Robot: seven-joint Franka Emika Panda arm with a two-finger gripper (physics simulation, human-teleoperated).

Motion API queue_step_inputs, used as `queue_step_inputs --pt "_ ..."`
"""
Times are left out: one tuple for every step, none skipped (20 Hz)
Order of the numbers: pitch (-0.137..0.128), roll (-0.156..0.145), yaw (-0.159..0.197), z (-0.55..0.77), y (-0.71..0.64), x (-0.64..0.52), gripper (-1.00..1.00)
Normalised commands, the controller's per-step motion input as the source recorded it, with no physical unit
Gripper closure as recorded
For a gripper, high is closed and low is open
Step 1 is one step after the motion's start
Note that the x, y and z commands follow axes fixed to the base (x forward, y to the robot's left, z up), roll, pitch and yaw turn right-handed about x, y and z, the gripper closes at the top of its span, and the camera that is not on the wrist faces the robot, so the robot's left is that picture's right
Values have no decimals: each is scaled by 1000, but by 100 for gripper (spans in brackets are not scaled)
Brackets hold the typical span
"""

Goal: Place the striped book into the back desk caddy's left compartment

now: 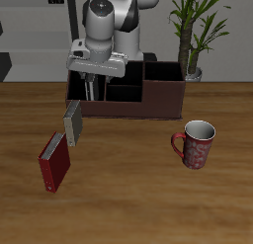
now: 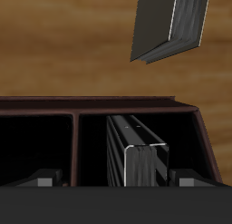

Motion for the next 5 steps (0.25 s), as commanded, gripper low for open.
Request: queue_step_inputs --pt "-112 19 98 139 8 143 -100" --pt "-105 -112 124 138 -153 154 -100" --pt "90 29 -115 6 -51 193 -100" --pt "32 33 -14 31 -56 128 -100" --pt "-31 -28 1 72 -76 156 -100"
